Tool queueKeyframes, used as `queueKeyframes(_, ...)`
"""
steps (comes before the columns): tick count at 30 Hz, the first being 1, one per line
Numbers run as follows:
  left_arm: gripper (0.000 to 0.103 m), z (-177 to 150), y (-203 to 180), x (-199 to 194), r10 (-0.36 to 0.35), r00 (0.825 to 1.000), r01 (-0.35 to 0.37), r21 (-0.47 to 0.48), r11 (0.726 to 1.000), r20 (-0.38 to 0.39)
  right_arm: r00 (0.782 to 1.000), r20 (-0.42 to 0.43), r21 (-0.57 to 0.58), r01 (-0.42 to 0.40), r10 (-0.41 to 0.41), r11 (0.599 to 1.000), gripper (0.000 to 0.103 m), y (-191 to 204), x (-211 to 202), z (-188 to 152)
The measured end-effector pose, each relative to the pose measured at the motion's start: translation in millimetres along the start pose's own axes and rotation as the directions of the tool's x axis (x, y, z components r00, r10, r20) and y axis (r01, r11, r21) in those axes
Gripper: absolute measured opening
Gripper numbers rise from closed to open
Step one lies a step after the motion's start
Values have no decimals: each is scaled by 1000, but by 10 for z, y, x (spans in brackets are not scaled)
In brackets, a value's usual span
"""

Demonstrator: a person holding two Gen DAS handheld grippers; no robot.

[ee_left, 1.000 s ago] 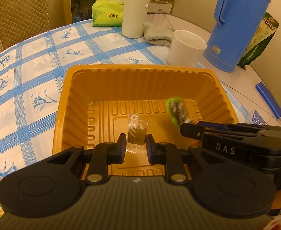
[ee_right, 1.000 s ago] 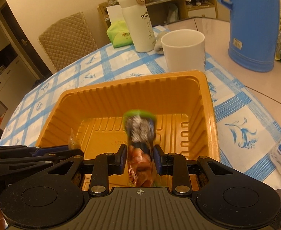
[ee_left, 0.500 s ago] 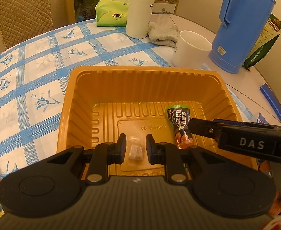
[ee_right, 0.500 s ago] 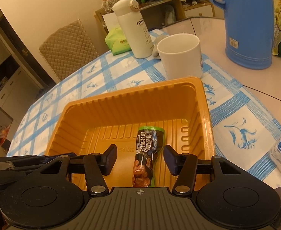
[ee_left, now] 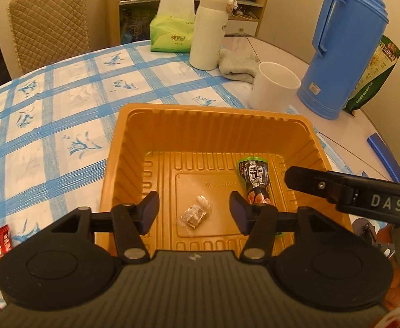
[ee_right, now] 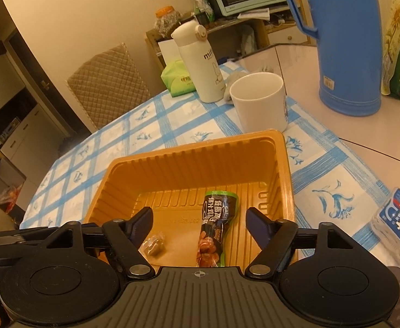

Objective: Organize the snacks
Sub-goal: 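Open both grippers to drop the sausage pack and clear sweet into the tray, then move both grippers back from the tray toward the remaining snacks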

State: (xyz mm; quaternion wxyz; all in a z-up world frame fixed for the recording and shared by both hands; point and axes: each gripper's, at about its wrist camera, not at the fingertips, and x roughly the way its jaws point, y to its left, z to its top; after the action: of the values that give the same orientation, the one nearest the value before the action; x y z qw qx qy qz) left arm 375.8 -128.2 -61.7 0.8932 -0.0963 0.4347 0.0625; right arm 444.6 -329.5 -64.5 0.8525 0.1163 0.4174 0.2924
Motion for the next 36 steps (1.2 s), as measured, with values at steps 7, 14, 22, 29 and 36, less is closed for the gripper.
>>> queueKeyframes(7, 60, -138, 15, -312, 14, 999, -13, -29, 1000, 39, 1000, 23, -13, -11, 12, 1000, 82, 8, -197, -54)
queueKeyframes(14, 64, -300, 55, -730, 13, 996, -9, -41, 999, 88, 998, 49, -27, -35, 37, 999, 83, 70, -422, -134)
queueKeyframes(22, 65, -496, 216, -1129, 17, 991, -8, -65, 998, 136, 995, 39, -74, -85, 88, 994, 83, 272, -608, -311)
queueKeyframes(29, 65, -707, 457, -1374, 11, 988, 1, -82, 997, 153, 992, 6, -132, -128, 130, 983, 83, 556, -689, -543)
queueKeyframes(36, 65, -959, 826, -1581, 31, 989, -17, -100, 995, 144, 988, -25, -170, -156, 154, 973, 83, 890, -703, -785)
